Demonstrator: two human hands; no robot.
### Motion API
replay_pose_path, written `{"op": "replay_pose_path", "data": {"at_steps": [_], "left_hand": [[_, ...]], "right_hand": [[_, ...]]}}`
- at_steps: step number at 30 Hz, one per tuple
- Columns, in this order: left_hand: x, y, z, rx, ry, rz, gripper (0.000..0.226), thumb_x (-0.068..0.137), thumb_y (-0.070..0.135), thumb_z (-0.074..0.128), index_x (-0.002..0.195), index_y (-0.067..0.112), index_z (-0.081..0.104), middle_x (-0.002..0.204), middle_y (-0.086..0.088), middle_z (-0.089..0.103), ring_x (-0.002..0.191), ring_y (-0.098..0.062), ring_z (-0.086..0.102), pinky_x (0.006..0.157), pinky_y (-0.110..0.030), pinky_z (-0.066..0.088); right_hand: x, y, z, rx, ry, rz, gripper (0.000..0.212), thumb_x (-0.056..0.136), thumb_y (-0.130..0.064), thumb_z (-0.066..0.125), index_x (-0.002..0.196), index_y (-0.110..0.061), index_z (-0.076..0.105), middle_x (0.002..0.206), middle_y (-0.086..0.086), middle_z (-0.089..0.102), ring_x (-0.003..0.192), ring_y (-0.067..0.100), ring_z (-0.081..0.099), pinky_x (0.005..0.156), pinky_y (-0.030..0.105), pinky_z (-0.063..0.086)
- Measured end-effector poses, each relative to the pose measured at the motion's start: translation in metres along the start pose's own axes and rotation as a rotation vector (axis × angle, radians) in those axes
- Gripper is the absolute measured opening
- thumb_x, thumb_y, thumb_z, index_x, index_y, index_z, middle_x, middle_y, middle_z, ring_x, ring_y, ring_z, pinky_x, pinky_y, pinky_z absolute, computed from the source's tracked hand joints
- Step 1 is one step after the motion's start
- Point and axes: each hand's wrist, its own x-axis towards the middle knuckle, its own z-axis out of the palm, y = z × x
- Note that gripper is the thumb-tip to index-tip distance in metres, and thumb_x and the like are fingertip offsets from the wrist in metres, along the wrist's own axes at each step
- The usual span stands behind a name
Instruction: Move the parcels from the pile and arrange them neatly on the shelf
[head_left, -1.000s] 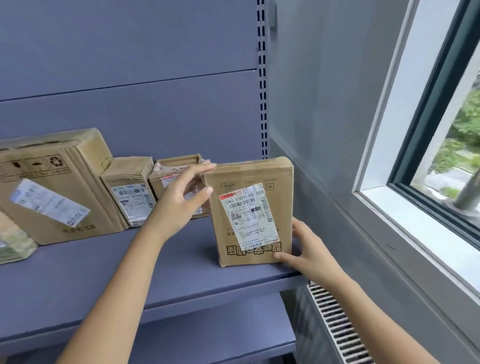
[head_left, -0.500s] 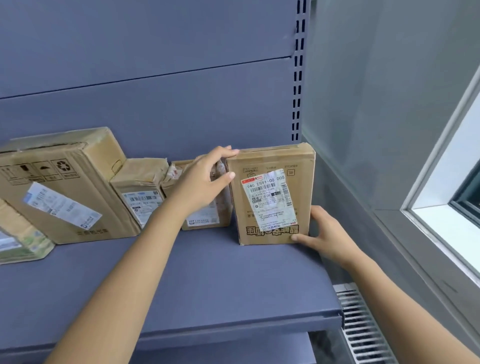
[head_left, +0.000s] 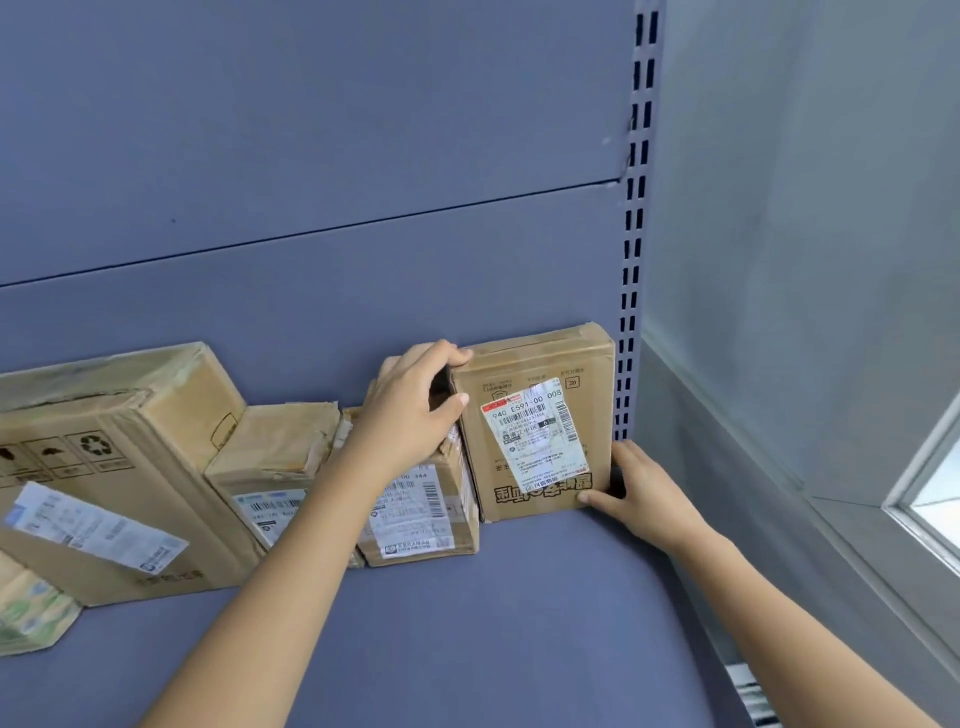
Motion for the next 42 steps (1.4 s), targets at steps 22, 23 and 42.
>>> {"op": "replay_pose_path", "data": {"at_steps": [22,23,42], "left_hand": [[-0.009,0.018,0.001,0.386,0.087,-0.031,0.047,0.093,0.033,0.054,0.137,0.030,0.039,0.135,-0.006,0.036,0.125,-0.027,0.029,0.101,-0.038,0.032],[-0.012,0.022,0.001,0.412,0.089,-0.042,0.055,0.093,0.035,0.053,0.143,0.029,0.032,0.142,-0.009,0.030,0.129,-0.029,0.026,0.103,-0.040,0.032],[-0.300,-0.002,-0.018,0.503,0.209,-0.511,0.062,0.095,0.041,0.047,0.149,0.019,0.025,0.153,-0.009,0.019,0.134,-0.030,0.021,0.110,-0.042,0.022]], "right_hand": [[-0.074,-0.033,0.004,-0.473,0.324,-0.214,0.100,0.055,-0.031,0.093,0.136,-0.008,0.040,0.117,0.019,0.061,0.098,0.040,0.065,0.081,0.050,0.055],[-0.082,-0.034,0.004,-0.507,0.331,-0.243,0.099,0.053,-0.031,0.094,0.133,-0.008,0.040,0.116,0.019,0.062,0.097,0.040,0.065,0.081,0.052,0.055],[-0.160,-0.148,0.067,-0.491,-0.078,-0.459,0.073,0.086,-0.031,0.066,0.147,-0.008,0.035,0.148,0.021,0.036,0.133,0.043,0.037,0.111,0.054,0.026]]}}
